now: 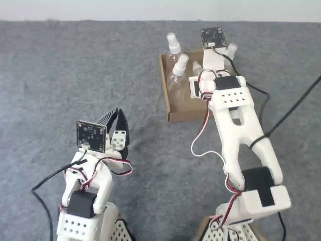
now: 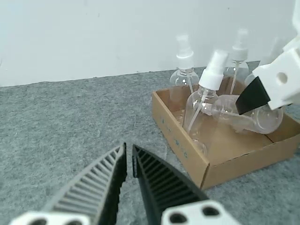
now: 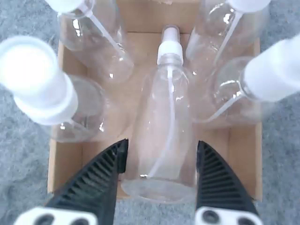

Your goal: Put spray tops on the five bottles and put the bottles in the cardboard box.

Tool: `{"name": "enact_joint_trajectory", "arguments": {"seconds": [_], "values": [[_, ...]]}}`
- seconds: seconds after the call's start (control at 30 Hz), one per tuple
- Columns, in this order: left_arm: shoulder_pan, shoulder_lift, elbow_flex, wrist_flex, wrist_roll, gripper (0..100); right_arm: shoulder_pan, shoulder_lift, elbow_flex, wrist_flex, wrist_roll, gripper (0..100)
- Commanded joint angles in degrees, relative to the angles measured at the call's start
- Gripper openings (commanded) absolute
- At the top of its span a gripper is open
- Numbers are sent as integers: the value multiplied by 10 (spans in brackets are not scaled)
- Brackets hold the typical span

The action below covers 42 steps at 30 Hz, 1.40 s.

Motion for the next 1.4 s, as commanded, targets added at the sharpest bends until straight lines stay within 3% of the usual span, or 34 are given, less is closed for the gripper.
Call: {"name": "enact_joint_trajectory", "arguments": {"seconds": [0.0, 0.3, 0.53, 1.1, 1.37], "values": [[3, -7, -4, -12, -6, 12, 5, -52, -43, 17, -4, 147], [3, -7, -4, -12, -6, 12, 3, -64, -44, 61, -4, 147], [4, -7, -4, -12, -6, 12, 2, -153, -44, 100, -4, 147], [4, -7, -4, -12, -6, 12, 1, -277, -43, 296, -3, 147], [4, -7, -4, -12, -6, 12, -51, -360, -41, 396, 30, 147]]}}
